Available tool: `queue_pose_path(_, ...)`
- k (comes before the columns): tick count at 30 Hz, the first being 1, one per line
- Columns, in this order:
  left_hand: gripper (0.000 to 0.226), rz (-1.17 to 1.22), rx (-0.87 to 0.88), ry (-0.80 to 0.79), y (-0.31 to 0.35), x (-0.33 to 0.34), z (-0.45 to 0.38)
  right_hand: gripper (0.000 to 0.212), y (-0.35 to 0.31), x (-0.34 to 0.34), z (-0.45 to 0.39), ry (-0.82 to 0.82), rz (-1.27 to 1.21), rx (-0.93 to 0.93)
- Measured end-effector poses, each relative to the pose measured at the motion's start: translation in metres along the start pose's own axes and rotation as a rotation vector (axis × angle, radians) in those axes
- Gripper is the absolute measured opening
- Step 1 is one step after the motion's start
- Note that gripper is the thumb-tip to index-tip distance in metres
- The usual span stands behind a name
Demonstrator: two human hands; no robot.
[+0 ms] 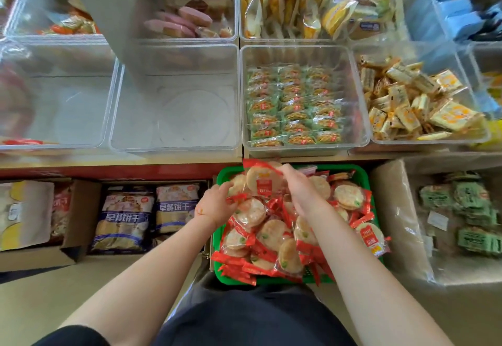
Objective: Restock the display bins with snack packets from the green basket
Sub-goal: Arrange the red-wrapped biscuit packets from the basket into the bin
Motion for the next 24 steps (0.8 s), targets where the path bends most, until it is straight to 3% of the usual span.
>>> queue_pose_path(3, 0.067, -0.103, 0.113, 0.019, 0.018, 0.001, -0.002, 0.044, 0.011, 0.002, -0.005, -0.086, -0.386, 0.071)
queue_pose_path(7, 0.055, -0.426, 0.201, -0.148, 0.039, 0.023, -0.009, 0.047, 0.026, 0.002, -0.009, -0.097, -0.397, 0.133)
queue_pose_path(10, 0.05, -0.434, 0.128, -0.158, 0.035, 0.025, -0.019, 0.045, 0.031, -0.001, -0.008, -0.087, -0.42, 0.149)
queue_pose_path(13, 0.054, -0.235, 0.07, -0.004, 0.034, 0.0, -0.016, 0.049, 0.032, -0.006, -0.011, -0.07, -0.414, 0.099)
queue_pose_path(16, 0.012, -0.02, -0.015, 0.221, 0.022, -0.038, -0.004, 0.055, 0.029, -0.007, -0.015, -0.092, -0.375, 0.048)
queue_pose_path(17, 0.008, 0.081, -0.058, 0.273, 0.013, -0.046, 0.0, 0.057, 0.029, -0.007, -0.016, -0.091, -0.363, 0.049)
queue_pose_path(19, 0.019, 0.352, -0.118, 0.317, -0.003, -0.058, 0.011, 0.062, 0.028, -0.006, -0.017, -0.083, -0.389, 0.041)
queue_pose_path(22, 0.069, 0.903, -0.121, 0.113, -0.005, -0.056, 0.025, 0.061, 0.025, 0.001, -0.016, -0.1, -0.433, 0.041)
queue_pose_path(24, 0.072, 1.11, -0.107, -0.098, 0.006, -0.052, 0.039, 0.054, 0.021, 0.009, -0.011, -0.123, -0.477, 0.029)
Point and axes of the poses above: each hand's wrist, its own z-axis away from the middle knuckle, its own x-axis out of the palm, y = z × x, the point moved 9 cm from there along -z, towards the middle knuckle, and after that the axes turned 1 degree about -y, right-handed, at the moved point
